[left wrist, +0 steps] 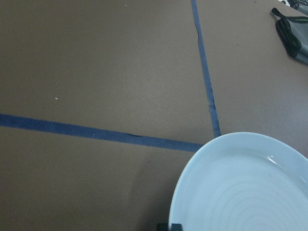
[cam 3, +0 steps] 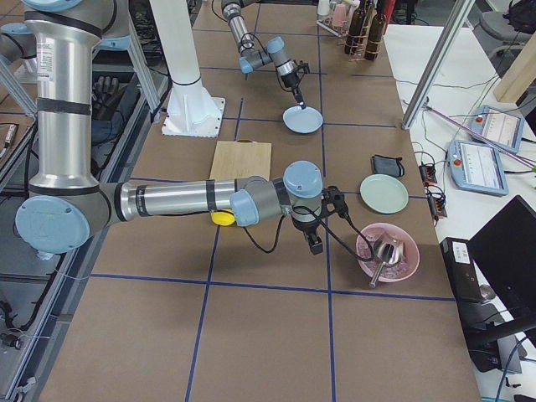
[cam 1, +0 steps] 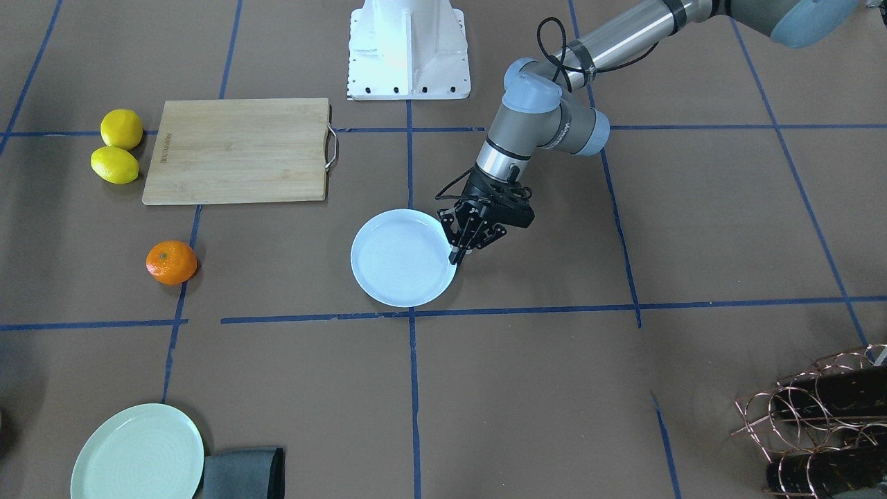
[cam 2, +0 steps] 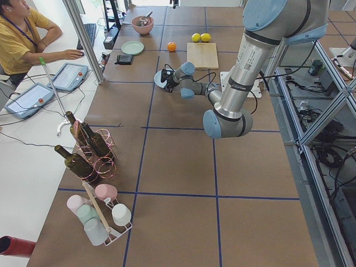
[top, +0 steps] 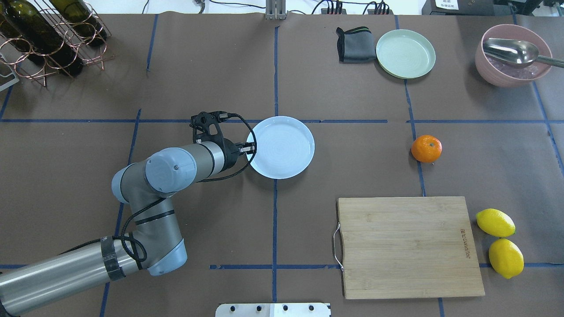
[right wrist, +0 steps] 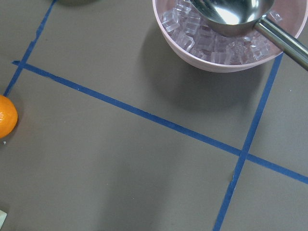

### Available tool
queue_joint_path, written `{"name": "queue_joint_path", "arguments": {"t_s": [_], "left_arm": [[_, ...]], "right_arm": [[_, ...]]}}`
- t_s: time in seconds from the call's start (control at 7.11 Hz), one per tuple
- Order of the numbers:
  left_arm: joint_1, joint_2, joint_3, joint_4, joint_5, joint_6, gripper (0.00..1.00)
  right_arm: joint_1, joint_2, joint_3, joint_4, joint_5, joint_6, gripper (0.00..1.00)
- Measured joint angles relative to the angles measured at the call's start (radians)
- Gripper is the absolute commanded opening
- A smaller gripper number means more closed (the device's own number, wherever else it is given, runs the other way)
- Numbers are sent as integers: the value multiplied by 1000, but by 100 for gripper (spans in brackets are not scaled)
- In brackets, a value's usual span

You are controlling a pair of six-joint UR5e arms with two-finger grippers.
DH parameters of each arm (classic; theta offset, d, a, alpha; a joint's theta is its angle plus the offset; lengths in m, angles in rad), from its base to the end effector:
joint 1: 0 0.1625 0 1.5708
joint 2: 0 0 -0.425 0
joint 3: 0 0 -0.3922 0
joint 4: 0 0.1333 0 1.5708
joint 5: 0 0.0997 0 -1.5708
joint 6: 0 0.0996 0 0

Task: Pick orange to plate
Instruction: 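Push the light blue plate with the left gripper toward the table center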

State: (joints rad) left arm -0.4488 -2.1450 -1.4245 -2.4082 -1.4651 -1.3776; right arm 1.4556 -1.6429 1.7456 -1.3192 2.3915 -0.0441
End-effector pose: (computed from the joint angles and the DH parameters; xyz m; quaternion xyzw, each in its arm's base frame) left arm 0.5792 -0.4385 0.2913 0.2267 0.5469 -0.1336 0.7948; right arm 0.0053 -0.4804 0.5753 0.1475 -0.3982 -0.1419 0.8942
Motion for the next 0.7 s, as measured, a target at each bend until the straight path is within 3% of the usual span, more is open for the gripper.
{"name": "queue_joint_path", "arguments": {"t_s": [0.14,0.28,0.42,0.7], "left_arm": [[0,2,0,4,2,2,82],[0,4,-2,6,3,3,86],[-7,7,-13,7,2,6,100],[-69,37,-127,114,-68,116,100]], "right_arm": [[0,0,1,0,0,1,100],[0,0,1,0,0,1,100],[-1,0,2,0,0,2,100],[-1,0,8,0,0,4,100]]}}
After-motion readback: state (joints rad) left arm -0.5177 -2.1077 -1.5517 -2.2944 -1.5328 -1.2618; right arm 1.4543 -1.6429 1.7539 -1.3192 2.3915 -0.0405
